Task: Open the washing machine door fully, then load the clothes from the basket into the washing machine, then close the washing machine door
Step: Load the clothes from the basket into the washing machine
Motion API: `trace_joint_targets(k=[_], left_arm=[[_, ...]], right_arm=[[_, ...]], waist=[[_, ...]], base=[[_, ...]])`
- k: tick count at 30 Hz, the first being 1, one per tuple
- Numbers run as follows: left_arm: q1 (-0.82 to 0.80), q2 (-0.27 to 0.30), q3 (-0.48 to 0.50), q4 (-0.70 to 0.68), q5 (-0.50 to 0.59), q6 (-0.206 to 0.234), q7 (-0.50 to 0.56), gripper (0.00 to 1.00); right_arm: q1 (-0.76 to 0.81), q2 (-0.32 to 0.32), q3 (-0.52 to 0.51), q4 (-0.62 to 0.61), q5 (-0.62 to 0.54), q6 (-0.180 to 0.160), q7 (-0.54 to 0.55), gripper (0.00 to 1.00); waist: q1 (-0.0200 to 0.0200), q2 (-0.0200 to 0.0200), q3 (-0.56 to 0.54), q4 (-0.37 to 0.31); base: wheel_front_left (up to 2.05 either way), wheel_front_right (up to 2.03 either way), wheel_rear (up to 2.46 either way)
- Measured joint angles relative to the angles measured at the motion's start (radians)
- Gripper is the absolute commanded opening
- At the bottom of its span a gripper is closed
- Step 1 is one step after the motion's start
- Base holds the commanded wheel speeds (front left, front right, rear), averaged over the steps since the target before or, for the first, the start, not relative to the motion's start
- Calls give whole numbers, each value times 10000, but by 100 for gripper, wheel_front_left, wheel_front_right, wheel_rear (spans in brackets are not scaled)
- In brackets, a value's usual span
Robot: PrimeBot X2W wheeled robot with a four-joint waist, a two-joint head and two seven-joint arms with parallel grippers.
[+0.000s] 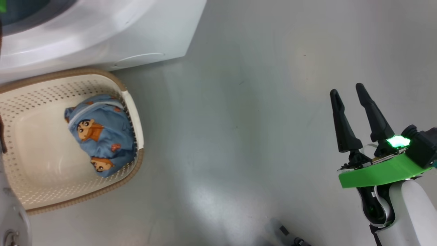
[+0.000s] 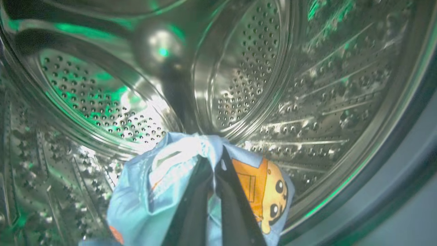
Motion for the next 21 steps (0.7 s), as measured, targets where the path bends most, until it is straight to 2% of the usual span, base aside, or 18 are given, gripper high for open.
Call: trace_joint_targets(k=[5, 6, 7, 8, 9, 10, 21], left_arm=[[22, 213, -46, 1244, 19, 188, 2, 0], [19, 251, -61, 1463, 29, 221, 2, 5], [6, 286, -59, 1670, 29, 255, 2, 19], [-23, 303, -61, 1850, 27, 263, 4, 44], [-44, 307, -63, 1894, 25, 263, 4, 87], [-81, 305, -63, 1893, 10, 263, 2, 100], [-10, 105, 107, 1233, -445, 234, 2, 100]], right_arm=[[0, 21, 104, 6, 2, 0, 0, 100], [0, 21, 102, 6, 2, 0, 0, 100], [0, 21, 98, 6, 6, 0, 0, 100], [1, 21, 90, 6, 15, 0, 0, 100], [1, 23, 77, 4, 15, 0, 0, 100], [1, 23, 58, 6, 15, 0, 0, 100], [-18, -23, -92, 31, 15, 0, 0, 100]], waist=[[0, 0, 51, -176], [0, 0, 64, -182], [0, 0, 71, -178], [0, 0, 74, -166], [0, 0, 79, -149], [0, 0, 86, -127], [-1, 0, 10, 270]], base=[[0, 0, 0], [0, 0, 0], [0, 0, 0], [0, 0, 0], [0, 0, 0], [0, 0, 0], [0, 0, 0]])
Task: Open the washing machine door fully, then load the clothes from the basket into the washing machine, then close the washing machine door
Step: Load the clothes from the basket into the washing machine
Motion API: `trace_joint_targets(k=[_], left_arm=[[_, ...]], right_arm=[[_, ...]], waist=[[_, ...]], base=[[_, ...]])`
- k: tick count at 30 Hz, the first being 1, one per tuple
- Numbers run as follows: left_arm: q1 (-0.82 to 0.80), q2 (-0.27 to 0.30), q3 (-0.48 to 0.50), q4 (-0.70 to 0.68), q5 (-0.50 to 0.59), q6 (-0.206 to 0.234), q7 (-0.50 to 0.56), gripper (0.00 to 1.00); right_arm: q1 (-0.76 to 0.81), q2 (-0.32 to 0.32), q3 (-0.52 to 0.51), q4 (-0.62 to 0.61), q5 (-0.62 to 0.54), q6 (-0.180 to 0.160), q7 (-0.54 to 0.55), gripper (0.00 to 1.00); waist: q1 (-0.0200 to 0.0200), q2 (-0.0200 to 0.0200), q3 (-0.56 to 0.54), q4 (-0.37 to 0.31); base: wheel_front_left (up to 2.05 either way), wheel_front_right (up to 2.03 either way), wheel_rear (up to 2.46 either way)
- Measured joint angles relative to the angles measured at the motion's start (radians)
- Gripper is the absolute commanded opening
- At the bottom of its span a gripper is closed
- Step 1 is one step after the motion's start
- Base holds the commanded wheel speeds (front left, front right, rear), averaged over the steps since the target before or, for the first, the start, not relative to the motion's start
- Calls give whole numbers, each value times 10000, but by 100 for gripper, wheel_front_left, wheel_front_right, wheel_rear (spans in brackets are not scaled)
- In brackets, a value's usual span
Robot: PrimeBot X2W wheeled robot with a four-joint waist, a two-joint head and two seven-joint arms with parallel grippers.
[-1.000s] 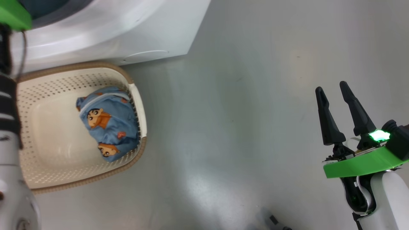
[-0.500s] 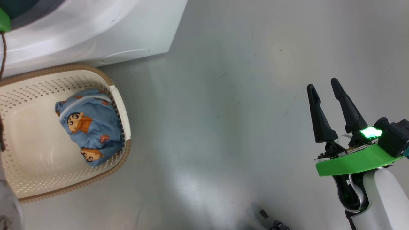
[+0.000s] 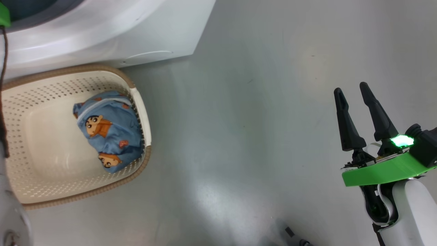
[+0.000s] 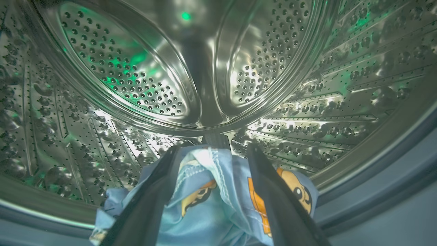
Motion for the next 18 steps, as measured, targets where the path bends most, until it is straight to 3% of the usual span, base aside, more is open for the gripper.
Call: trace_joint_targets(k=[18], left_arm=[[2777, -1118, 48, -2474, -232, -268, 0, 100]], right_arm=[[87, -502, -180, -92, -46, 0, 0, 100]], waist=[[0, 0, -526, 785]], base=[[0, 0, 0]])
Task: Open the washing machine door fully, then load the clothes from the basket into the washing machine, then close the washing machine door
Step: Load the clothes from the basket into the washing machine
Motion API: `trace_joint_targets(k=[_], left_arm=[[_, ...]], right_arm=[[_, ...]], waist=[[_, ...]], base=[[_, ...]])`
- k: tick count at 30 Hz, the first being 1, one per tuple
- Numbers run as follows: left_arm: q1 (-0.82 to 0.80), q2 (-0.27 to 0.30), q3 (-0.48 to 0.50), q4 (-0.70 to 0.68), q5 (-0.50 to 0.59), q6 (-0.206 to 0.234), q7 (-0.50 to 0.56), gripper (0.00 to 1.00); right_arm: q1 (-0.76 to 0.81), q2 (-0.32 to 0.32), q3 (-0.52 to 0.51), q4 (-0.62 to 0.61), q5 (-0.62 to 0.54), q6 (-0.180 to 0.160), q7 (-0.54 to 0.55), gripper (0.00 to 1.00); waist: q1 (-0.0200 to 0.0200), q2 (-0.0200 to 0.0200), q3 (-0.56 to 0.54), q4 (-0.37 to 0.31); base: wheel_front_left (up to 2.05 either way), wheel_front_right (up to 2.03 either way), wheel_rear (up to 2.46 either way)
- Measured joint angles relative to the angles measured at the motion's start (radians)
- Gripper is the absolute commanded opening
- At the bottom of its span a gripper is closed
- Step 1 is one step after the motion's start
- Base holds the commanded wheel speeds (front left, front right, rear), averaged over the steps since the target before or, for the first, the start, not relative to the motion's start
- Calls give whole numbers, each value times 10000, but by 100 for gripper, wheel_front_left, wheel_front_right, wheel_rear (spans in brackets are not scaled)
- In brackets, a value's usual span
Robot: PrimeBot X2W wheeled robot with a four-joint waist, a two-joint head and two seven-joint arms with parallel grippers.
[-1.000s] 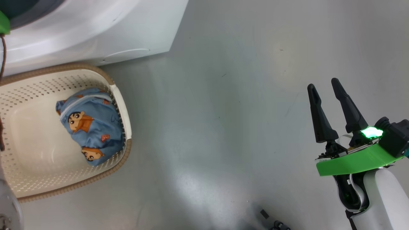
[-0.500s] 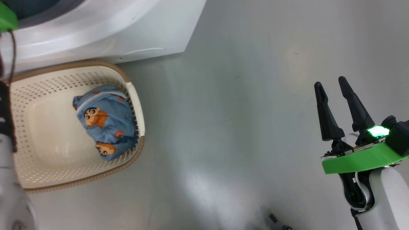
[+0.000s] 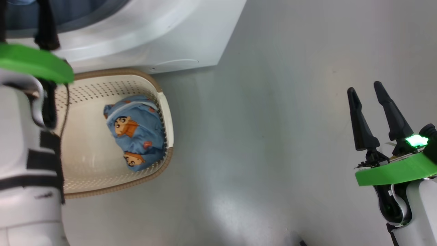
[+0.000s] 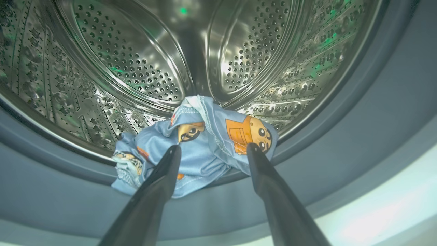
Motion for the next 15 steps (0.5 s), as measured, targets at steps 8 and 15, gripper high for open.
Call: trace_joint_targets(k=[8, 15], left_arm=[[2157, -426, 88, -1237, 73, -82, 0, 100], [4067, -602, 48, -2004, 138, -86, 2, 100]], right_arm=[[610, -157, -188, 111, -33, 0, 0, 100], [1237, -389, -215, 355, -73, 0, 0, 100]], waist=[[-1, 0, -725, 381], [-1, 0, -1663, 664]], base=[[0, 0, 0], [0, 0, 0]])
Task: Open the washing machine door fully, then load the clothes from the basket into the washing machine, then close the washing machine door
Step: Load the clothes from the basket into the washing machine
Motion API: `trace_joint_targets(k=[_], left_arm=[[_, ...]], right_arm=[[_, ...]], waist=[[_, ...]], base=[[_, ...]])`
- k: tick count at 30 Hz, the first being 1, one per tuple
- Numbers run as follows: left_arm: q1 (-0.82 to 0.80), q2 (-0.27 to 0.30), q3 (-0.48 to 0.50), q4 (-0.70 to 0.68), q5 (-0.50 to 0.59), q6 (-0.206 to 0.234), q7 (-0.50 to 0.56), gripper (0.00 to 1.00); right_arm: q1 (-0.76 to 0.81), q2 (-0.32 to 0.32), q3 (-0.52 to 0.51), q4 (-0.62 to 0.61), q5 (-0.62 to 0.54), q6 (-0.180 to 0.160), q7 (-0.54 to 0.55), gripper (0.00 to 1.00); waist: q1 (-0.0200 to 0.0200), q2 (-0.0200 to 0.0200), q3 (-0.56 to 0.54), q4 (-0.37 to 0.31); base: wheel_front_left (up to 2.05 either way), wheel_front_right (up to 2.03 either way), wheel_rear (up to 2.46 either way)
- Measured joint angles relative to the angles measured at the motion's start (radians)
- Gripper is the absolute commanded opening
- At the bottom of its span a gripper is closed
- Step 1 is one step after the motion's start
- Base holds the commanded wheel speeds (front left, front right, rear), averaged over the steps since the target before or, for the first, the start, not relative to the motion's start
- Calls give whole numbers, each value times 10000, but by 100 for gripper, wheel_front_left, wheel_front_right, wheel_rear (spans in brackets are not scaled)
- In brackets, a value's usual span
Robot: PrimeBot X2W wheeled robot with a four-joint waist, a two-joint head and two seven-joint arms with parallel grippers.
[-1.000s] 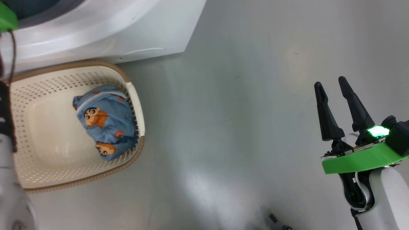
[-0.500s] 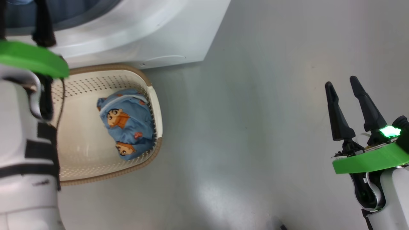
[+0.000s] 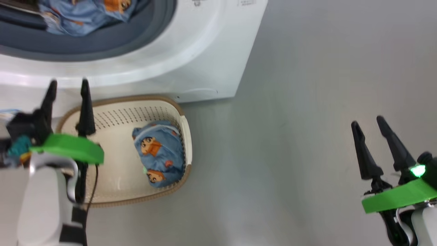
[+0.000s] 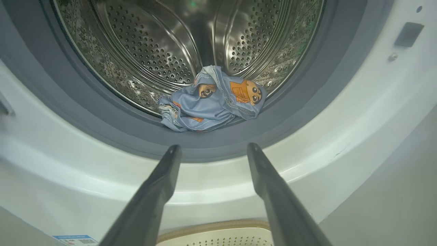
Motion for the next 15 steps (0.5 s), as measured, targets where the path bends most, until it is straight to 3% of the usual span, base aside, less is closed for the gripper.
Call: trace_joint_targets(k=[15], left_arm=[[3613, -56, 54, -1475, -2, -140, 2, 100]], right_arm=[[1564, -153, 8, 316, -4, 0, 0, 100]], waist=[[-1, 0, -2072, 314]], base=[[0, 0, 0]])
